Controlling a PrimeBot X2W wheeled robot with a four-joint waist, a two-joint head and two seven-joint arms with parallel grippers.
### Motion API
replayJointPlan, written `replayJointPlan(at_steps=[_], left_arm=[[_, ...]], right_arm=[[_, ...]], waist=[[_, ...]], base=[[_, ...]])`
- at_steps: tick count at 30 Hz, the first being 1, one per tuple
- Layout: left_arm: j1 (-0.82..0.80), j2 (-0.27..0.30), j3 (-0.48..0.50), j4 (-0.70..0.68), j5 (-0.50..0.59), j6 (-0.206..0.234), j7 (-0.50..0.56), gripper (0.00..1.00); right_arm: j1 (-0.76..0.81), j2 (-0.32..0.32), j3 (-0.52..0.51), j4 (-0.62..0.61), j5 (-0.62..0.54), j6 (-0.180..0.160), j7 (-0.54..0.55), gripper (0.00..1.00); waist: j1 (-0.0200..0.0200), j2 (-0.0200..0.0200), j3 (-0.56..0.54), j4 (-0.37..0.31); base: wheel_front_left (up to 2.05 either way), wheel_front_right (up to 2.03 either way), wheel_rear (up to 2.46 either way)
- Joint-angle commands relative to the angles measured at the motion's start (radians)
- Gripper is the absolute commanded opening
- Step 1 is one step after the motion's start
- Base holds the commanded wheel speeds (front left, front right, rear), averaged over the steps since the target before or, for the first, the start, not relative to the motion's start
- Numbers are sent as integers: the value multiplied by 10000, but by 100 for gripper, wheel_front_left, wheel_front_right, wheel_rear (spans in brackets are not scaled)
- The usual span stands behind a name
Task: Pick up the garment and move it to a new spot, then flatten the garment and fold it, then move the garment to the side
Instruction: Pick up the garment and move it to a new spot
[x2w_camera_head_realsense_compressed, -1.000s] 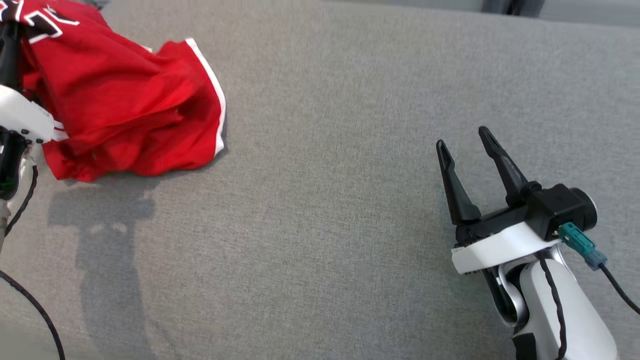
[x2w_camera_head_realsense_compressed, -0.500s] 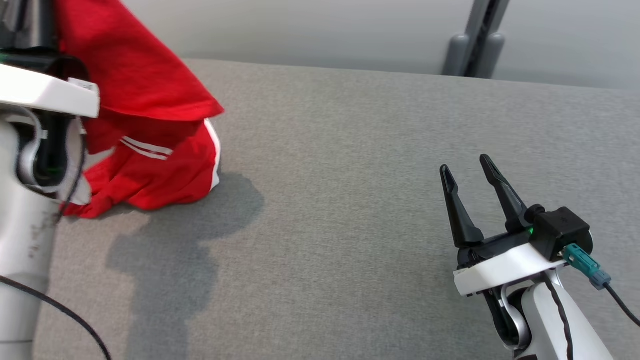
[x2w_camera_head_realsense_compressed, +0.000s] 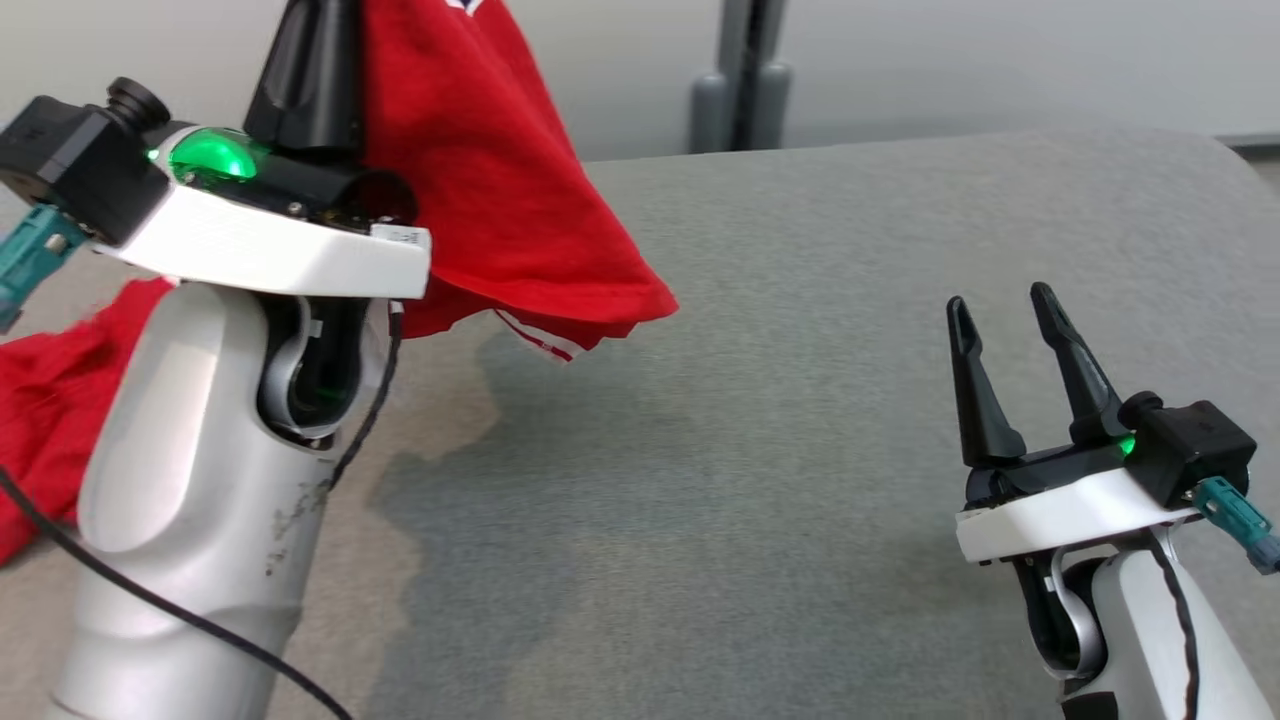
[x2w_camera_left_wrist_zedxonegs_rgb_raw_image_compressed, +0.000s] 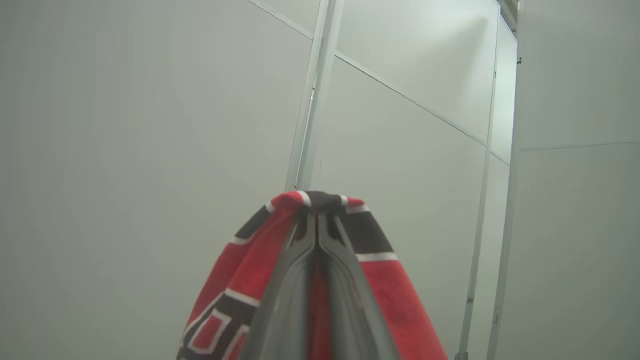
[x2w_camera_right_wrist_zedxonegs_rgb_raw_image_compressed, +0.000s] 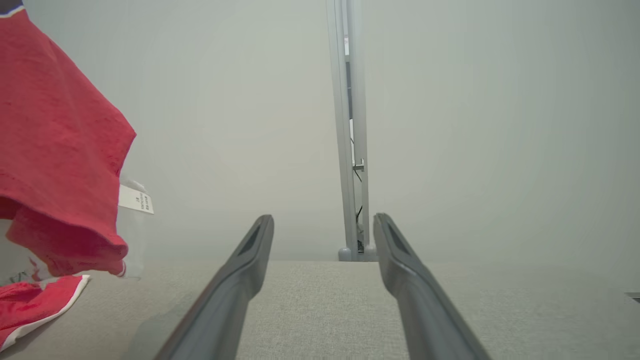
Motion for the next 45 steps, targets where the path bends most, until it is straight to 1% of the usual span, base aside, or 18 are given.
replayJointPlan(at_steps=[1,4,8,14,19,21,22,23,24,25,29,33,40,43,44,45], left_arm=[[13,-84,48,-34,103,29,-15,0],[-130,-445,-9,-36,306,6,-16,0],[-312,-774,-98,177,708,-31,-16,0],[-535,-1035,-409,923,1629,-154,-16,0],[-321,-1027,-822,2160,2621,-219,-16,0],[-129,-1015,-989,3043,2913,-228,-15,0],[-102,-1017,-1090,3505,3055,-234,-8,2],[-152,-1018,-1158,3895,3163,-237,-8,45],[-144,-1024,-1276,4349,3286,-238,-10,79],[-161,-1034,-1407,4748,3365,-246,-9,100],[-271,-1053,-1305,5106,3308,-246,-9,100],[-134,-1095,-865,4760,3243,-249,-9,100],[506,-932,466,3084,3626,-128,-9,100],[1063,-837,1046,2261,3989,-105,-9,100],[1516,-742,1446,1746,4171,-115,-7,100],[1778,-732,1635,1529,4236,-122,-7,100]], right_arm=[[-29,-39,-65,-64,-33,1,-8,100],[-62,-37,-309,-197,17,1,-8,100],[-107,-33,-577,-330,169,1,-8,100],[-250,-37,-545,-410,527,1,-7,100],[-217,-31,-531,-460,720,1,-7,100],[-183,-34,-541,-467,738,1,-7,100],[-163,-34,-542,-469,750,1,-7,100],[-142,-34,-555,-471,756,1,-7,100],[-124,-34,-574,-462,755,1,-7,100],[-118,-34,-574,-448,742,1,-7,100],[-163,-37,-600,-445,662,1,-7,100],[-158,-39,-632,-415,486,1,-7,100],[-32,-39,-660,-330,95,1,-7,100],[29,-44,-657,-259,-89,1,-7,100],[79,-45,-614,-207,-182,1,-7,100],[124,-45,-611,-175,-219,1,-7,100]], waist=[[0,0,268,-823],[0,0,521,-1453],[0,0,888,-2201],[0,0,1348,-3270],[0,0,1538,-3733],[0,0,1554,-3789],[0,0,1557,-3799],[0,0,1560,-3791],[0,0,1555,-3759],[0,0,1545,-3704],[0,0,1519,-3453],[0,0,1362,-2948],[0,0,849,-1830],[0,0,578,-1340],[0,0,414,-1061],[0,0,325,-915]], base=[[0,0,0],[0,0,0],[0,0,0],[0,0,0],[0,0,0],[0,0,0],[0,0,0],[0,0,0],[0,0,0],[0,0,0],[0,0,0],[0,0,0],[0,0,0],[0,0,0],[0,0,0],[0,0,0]])
